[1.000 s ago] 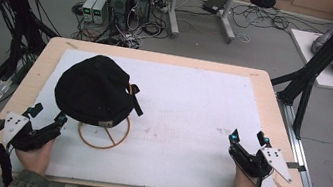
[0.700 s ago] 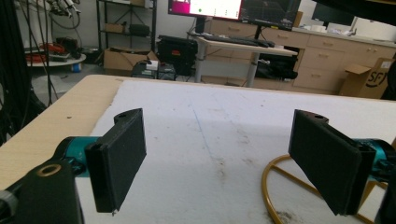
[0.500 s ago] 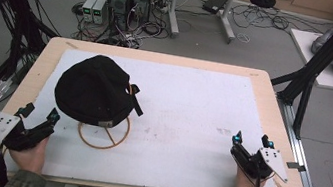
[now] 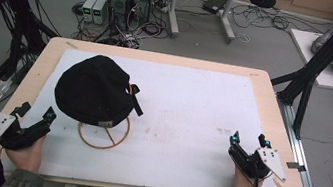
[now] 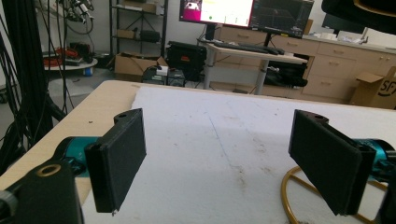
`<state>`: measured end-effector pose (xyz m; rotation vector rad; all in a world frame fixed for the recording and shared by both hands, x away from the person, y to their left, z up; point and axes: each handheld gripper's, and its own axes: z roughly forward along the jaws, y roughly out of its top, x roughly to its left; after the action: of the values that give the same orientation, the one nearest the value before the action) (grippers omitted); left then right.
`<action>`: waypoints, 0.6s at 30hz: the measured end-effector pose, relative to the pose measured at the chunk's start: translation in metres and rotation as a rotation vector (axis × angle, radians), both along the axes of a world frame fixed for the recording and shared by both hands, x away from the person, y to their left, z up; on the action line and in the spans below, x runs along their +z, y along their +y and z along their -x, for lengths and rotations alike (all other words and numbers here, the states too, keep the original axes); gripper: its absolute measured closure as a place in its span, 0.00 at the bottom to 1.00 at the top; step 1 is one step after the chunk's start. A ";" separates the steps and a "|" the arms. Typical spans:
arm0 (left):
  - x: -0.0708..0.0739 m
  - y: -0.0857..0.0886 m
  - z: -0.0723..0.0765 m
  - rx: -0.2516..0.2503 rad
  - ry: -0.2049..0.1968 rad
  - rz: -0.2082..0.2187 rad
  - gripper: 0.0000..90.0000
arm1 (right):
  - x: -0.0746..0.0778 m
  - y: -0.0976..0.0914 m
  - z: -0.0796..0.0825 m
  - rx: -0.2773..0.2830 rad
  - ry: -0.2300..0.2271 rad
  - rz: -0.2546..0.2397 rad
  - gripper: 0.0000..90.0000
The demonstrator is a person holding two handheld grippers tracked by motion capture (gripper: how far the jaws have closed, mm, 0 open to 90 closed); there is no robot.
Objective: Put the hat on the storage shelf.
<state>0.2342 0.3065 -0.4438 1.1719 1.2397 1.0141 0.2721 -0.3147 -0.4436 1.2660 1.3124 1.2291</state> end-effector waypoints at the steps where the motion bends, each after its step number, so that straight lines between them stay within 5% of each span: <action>1: 0.000 0.000 0.000 -0.001 0.000 -0.002 0.21 | 0.000 0.000 0.000 0.000 0.002 -0.009 0.17; 18: 0.001 0.000 -0.002 -0.013 -0.001 -0.001 0.21 | 0.002 -0.003 0.003 0.001 -0.003 -0.022 0.17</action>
<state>0.2361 0.3067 -0.4430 1.1789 1.2298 1.0049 0.2696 -0.3173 -0.4417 1.2784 1.3001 1.2486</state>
